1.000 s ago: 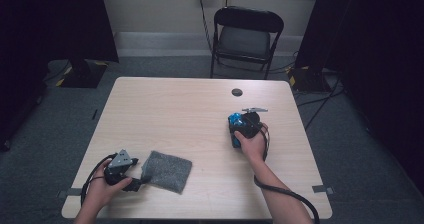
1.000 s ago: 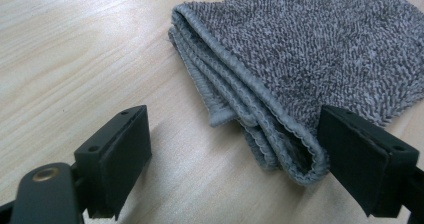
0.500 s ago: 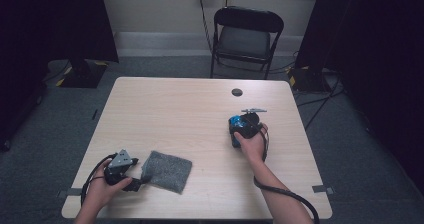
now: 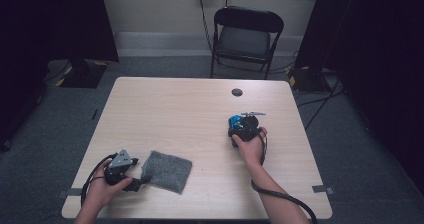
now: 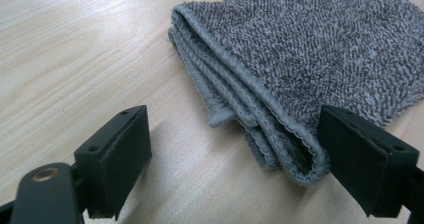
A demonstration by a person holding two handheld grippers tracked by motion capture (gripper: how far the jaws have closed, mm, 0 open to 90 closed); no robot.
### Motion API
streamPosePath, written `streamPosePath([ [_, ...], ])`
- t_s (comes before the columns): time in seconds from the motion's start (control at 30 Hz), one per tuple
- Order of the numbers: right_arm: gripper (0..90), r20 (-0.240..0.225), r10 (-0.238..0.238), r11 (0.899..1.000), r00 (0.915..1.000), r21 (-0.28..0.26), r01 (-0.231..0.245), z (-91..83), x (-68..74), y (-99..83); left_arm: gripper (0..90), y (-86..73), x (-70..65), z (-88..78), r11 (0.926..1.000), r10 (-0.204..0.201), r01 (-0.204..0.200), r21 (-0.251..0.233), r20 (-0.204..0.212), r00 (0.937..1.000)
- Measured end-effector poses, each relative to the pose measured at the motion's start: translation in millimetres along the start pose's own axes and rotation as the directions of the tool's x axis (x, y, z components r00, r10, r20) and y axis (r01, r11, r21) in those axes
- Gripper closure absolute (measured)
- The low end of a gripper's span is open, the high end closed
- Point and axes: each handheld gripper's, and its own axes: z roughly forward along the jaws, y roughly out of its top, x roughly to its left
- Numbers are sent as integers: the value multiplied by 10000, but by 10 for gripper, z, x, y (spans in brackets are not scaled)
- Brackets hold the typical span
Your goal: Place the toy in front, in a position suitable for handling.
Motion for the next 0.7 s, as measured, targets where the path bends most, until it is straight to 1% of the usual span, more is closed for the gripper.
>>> streamPosePath([
  [0.03, 189, 64, -253, 9996, 9997, -105, 254, 2, 9, -22, 143, 0, 0, 0, 10000, 1, -1, 0, 0, 10000],
  [0.1, 196, 76, -201, 9997, 9998, -117, 202, -1, 9, -26, 142, 0, 0, 0, 10000, 1, -1, 1, -3, 10000],
  [0.17, 222, 184, -255, 9996, 9995, -109, 257, -7, 29, -28, 143, 0, -1, 0, 10000, 5, -5, 2, -5, 10000],
  [0.27, 241, 367, -35, 9998, 9993, -173, 41, -21, 54, -35, 143, 0, 0, 0, 10000, 6, -6, 2, -4, 10000],
  [0.3, 247, 454, -216, 9996, 9987, -195, 225, -29, 70, -30, 142, 0, 1, 0, 10000, 7, -7, -2, -6, 10000],
  [0.33, 253, 463, -282, 9994, 9985, -180, 291, -34, 79, -26, 142, 0, 1, 0, 10000, 0, 0, -3, -8, 10000],
  [0.4, 265, 386, -334, 9992, 9987, -218, 342, -39, 80, -25, 143, 0, 1, 0, 10000, -5, 5, -5, -4, 10000],
  [0.43, 274, 289, -482, 9985, 9984, -240, 489, -45, 91, -28, 143, 0, 1, 0, 10000, -12, 12, -10, -2, 10000],
  [0.47, 276, 215, -776, 9963, 9968, -344, 783, -58, 104, -24, 142, 0, 2, 0, 10000, -12, 12, -10, -1, 10000],
  [0.5, 276, 149, -872, 9957, 9961, -295, 877, -57, 103, -16, 142, 0, 3, 0, 10000, -16, 16, -15, 6, 10000],
  [0.53, 276, 149, -872, 9957, 9961, -295, 877, -57, 103, -16, 143, 0, 3, 0, 10000, -16, 16, -15, 6, 10000],
  [0.57, 276, -13, -928, 9955, 9957, -181, 928, -63, 83, 4, 142, 0, 3, -1, 10000, -15, 15, -13, 4, 10000],
  [0.6, 276, -13, -928, 9955, 9957, -181, 928, -63, 83, 4, 143, 0, 3, -1, 10000, -15, 15, -13, 4, 10000],
  [0.67, 277, -75, -1115, 9936, 9937, -206, 1113, -86, 77, 25, 142, 0, 3, 0, 10000, -12, 12, -12, 2, 10000],
  [0.7, 278, -196, -1254, 9919, 9919, -211, 1250, -112, 72, 48, 142, 0, 3, -1, 10000, -15, 15, -14, 4, 10000],
])
